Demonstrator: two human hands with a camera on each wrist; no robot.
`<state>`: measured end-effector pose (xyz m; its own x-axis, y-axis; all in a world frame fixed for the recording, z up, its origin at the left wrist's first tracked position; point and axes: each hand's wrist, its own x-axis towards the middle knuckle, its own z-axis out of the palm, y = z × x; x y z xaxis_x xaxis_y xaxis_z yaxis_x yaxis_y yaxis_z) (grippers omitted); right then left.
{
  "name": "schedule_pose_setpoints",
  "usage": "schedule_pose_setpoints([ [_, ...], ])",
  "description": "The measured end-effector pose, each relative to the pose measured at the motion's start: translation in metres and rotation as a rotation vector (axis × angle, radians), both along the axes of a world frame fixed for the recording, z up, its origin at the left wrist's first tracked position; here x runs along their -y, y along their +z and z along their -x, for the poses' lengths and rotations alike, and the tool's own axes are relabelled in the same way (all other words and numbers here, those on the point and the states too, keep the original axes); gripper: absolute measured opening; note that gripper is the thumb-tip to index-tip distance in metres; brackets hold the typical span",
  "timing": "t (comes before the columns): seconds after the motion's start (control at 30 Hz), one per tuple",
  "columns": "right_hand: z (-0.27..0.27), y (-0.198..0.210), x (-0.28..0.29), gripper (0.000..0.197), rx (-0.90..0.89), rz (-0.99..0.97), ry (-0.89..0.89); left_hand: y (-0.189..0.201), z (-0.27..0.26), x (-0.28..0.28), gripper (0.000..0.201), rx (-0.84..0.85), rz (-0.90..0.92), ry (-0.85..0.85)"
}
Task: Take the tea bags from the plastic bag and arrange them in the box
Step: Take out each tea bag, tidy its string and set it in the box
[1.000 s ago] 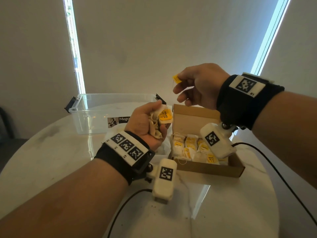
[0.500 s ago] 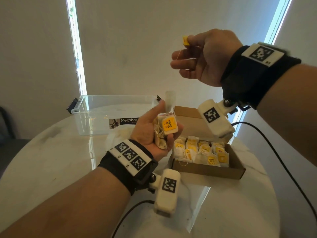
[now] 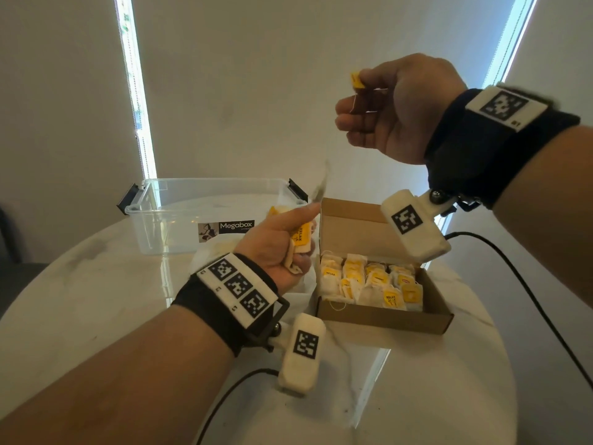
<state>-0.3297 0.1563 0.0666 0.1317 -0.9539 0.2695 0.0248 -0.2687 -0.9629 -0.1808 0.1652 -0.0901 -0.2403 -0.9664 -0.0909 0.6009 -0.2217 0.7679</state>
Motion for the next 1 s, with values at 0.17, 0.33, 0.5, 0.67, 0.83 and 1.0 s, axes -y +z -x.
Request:
schedule_pose_setpoints([
  [0.17,0.0,-0.006,-0.004,0.025,0.002,-0.013,0.035,0.006,0.009,-0.007,0.028,-0.014,0.147,-0.147],
  [0.33,0.008,-0.016,-0.001,0.025,-0.053,-0.026,-0.012,0.014,0.016,-0.003,0.026,0.028,0.096,-0.145],
  [0.5,0.016,-0.022,0.003,0.02,-0.109,-0.013,-0.029,0.015,0.024,0.004,0.015,0.048,0.059,-0.082],
  [0.67,0.017,-0.021,0.004,0.021,-0.117,-0.016,0.007,0.007,0.028,0.013,0.011,0.128,0.048,0.021],
  [0.83,0.012,-0.021,0.007,0.021,-0.129,-0.021,0.012,0.003,0.028,0.027,0.028,0.265,0.083,0.256],
  [1.0,0.006,-0.025,0.01,0.022,-0.079,-0.047,0.043,0.003,0.03,0.028,0.043,0.296,0.153,0.169],
])
